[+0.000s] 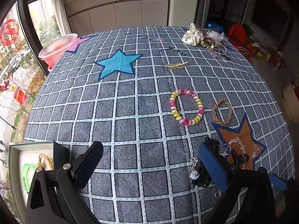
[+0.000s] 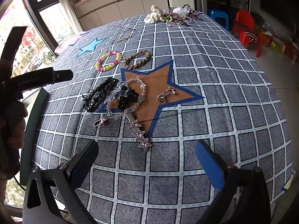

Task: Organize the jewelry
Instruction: 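Grasp the pink-and-yellow beaded bracelet with the left tool while the right tool grasps the star hair clip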

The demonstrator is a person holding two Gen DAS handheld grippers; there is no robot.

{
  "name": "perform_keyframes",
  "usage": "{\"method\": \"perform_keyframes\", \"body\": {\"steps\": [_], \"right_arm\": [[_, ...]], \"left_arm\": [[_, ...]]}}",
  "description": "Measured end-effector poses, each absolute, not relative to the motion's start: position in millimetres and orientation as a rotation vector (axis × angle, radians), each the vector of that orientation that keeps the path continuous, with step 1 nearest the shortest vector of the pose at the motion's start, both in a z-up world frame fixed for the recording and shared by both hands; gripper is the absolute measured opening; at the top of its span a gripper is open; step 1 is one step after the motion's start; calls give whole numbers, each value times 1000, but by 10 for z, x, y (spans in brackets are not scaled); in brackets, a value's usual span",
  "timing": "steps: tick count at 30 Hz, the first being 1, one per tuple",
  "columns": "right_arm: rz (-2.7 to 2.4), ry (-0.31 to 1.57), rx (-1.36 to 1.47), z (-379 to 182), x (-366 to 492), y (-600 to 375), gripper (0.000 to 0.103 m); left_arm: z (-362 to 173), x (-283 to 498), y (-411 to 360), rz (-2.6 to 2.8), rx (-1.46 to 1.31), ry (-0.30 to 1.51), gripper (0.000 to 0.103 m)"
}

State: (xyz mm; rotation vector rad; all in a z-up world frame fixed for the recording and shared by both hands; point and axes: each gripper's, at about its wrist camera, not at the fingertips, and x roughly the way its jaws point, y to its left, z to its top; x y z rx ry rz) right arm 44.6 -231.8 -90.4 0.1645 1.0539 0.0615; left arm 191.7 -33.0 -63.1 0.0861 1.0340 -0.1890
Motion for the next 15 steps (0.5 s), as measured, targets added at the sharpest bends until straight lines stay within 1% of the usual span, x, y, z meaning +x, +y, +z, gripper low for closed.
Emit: {"method": "perform_keyframes", "body": {"steps": [6,8,11,15], "right_arm": [[56,1071,108,-999,596,-2202,88],[42,1062,62,-1005,631,-2153,81],[40,1059,15,-1012,674,-2089,78],[40,1052,-43,-1026,682,-2011,75]], "left_arm": [[-780,2236,-460,-198,85,1057,103],[-839,2329,-503,-203,85,1071,103],[-924,2449,-555,-210,80,1094,95],[-1017,2546,-601,-210,74,1115,95]]}}
